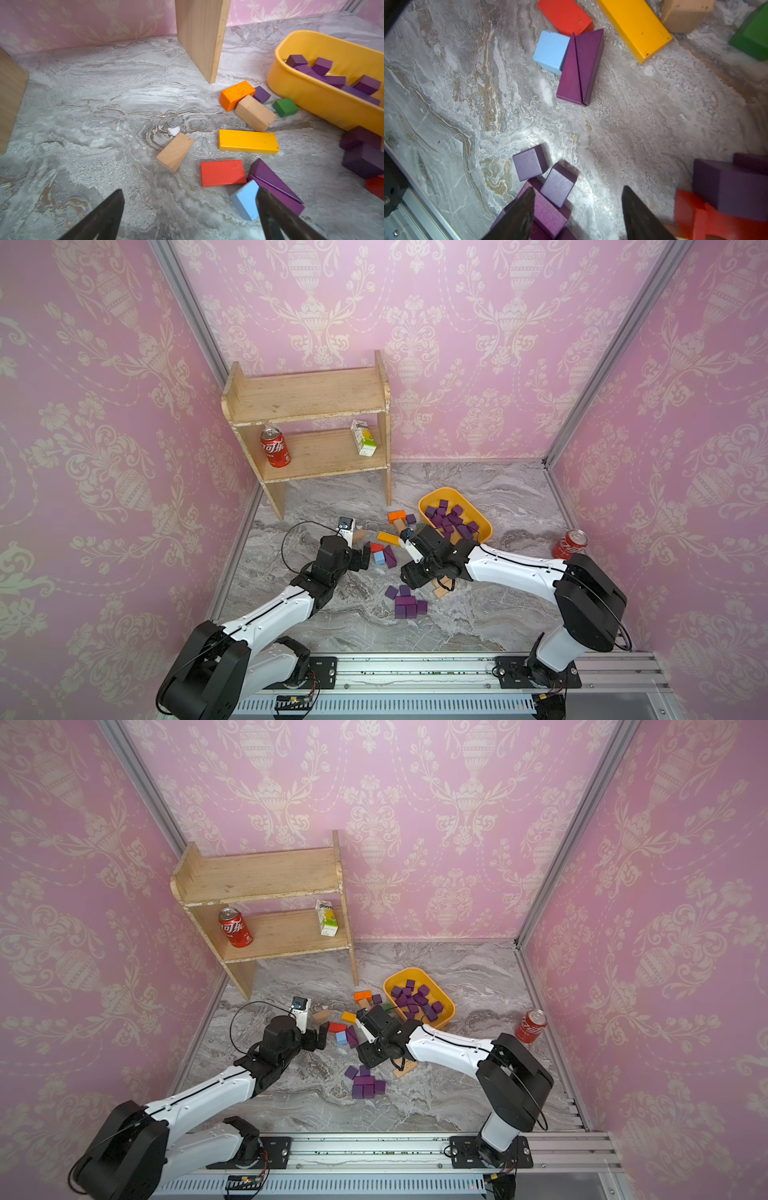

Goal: Pick purple bricks into the storage bin
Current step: Pick up the building block from the center of the board.

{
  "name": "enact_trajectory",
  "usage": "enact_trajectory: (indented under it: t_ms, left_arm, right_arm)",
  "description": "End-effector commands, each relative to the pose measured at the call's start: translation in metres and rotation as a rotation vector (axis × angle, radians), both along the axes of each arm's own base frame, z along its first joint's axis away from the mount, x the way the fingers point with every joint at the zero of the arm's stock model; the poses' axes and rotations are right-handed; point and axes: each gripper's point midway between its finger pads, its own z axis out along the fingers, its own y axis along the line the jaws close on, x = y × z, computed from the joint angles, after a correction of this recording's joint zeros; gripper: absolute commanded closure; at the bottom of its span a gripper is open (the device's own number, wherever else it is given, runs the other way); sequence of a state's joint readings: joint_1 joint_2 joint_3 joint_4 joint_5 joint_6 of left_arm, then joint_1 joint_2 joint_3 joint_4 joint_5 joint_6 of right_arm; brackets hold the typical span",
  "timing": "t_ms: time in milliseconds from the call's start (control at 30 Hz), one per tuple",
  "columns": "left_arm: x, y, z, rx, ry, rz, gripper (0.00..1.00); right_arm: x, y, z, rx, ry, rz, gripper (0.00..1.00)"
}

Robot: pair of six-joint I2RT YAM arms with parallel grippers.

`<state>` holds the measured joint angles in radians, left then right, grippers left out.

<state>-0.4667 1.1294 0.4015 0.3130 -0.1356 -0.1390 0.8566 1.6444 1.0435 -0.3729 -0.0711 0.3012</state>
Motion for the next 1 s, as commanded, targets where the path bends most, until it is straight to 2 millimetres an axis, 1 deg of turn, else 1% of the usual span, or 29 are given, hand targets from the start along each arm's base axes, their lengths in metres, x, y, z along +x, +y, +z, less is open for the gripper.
enact_trajectory:
  t_ms: [0,100,233,333,467,667,967]
  left_arm:
    - [0.0,-0.015,0.013,-0.048,-0.066,-0.082,0.01]
    - [0.001,-0.018,0.01,-0.053,-0.054,-0.097,0.01]
    - [0.003,-0.015,0.006,-0.045,-0.042,-0.071,0.01]
    - [0.003,-0.014,0.007,-0.047,-0.044,-0.065,0.01]
    - [0.003,-0.011,0.006,-0.038,-0.042,-0.052,0.01]
    - [0.002,-0.012,0.01,-0.046,-0.056,-0.06,0.01]
    - [0.003,-0.01,0.006,-0.035,-0.044,-0.049,0.01]
  right_arm:
    - [-0.009,0.0,-0.008,-0.034,0.041,-0.016,0.35]
    - [-0.013,0.003,-0.011,-0.043,0.05,-0.017,0.36]
    - [-0.019,0.009,-0.02,-0.042,0.087,-0.01,0.38]
    - [-0.019,0.009,-0.027,-0.047,0.106,-0.019,0.4]
    - [-0.018,0.013,-0.029,-0.044,0.11,-0.017,0.41]
    - [-0.018,0.011,-0.036,-0.11,0.107,-0.009,0.44]
    - [-0.02,0.007,-0.044,-0.182,0.091,-0.011,0.49]
